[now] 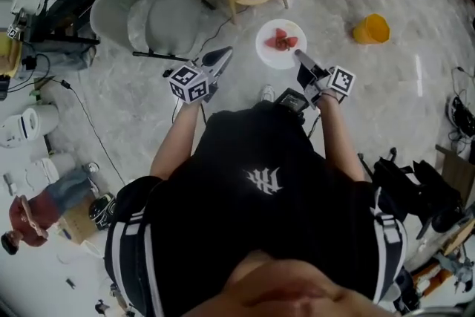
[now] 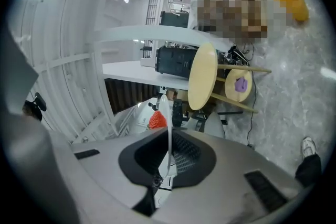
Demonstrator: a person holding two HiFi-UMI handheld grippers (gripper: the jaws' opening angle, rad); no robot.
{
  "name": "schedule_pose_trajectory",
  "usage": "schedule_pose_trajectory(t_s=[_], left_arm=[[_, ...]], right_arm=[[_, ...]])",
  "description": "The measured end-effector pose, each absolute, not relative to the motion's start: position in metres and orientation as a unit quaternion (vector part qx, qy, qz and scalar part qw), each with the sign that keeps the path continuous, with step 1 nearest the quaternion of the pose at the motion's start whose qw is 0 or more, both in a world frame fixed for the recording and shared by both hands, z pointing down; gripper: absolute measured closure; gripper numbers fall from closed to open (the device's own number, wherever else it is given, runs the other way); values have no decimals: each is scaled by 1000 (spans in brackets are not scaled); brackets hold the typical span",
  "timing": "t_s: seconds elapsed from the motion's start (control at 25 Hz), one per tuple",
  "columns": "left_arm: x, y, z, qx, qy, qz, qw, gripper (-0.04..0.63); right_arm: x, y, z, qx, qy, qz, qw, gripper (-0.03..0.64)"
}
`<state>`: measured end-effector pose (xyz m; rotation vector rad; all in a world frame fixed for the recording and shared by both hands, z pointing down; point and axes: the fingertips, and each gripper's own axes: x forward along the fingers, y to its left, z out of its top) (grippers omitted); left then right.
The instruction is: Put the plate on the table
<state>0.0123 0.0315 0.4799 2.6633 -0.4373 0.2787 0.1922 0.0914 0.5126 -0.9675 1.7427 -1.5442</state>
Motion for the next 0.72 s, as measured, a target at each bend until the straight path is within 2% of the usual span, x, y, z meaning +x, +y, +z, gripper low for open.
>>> schedule_pose_trajectory(t_s=[0.36, 0.72], left_arm=[[41, -26, 470, 956, -174, 113, 206, 584], [52, -113, 472, 956, -186, 76, 211, 584]], right_arm=[[236, 33, 517, -359, 660, -576, 322, 614], [268, -20, 521, -389, 647, -574, 316, 614]])
